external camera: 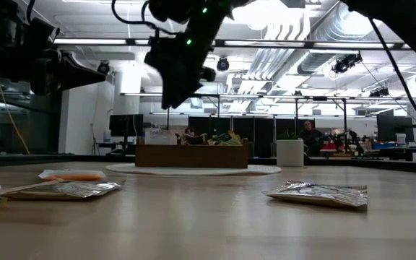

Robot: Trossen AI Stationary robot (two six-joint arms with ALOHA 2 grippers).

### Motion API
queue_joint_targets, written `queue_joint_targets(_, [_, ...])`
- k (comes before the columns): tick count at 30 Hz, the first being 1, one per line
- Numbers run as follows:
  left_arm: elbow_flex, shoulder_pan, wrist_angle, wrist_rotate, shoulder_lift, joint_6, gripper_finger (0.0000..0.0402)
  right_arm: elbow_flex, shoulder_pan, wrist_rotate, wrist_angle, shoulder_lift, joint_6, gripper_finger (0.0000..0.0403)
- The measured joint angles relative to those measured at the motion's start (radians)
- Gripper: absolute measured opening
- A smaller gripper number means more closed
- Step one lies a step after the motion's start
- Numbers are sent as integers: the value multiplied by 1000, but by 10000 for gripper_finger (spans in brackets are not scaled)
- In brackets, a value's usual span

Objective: Pick & Place Tea
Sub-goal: Put the brown tea bag into the middle section of the wooden organizer

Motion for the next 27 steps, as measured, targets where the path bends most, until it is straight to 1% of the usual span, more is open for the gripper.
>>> queue_joint_targets(6, [0,0,0,0,0,0,1,-2,26,-202,-180,-33,158,168])
queue_joint_targets(10, [0,0,0,0,0,0,1,-3,41,-302,-255,-46,225,168])
queue_joint_targets(15, [0,0,0,0,0,0,1,-3,68,-332,-336,-71,257,168])
queue_joint_targets(21, [0,0,0,0,0,0,1,-3,95,-353,-408,-100,258,168])
queue_joint_targets(25, [0,0,0,0,0,0,1,-4,112,-406,-437,-113,265,168])
queue_joint_targets(27, [0,0,0,0,0,0,1,-4,122,-452,-452,-126,265,168])
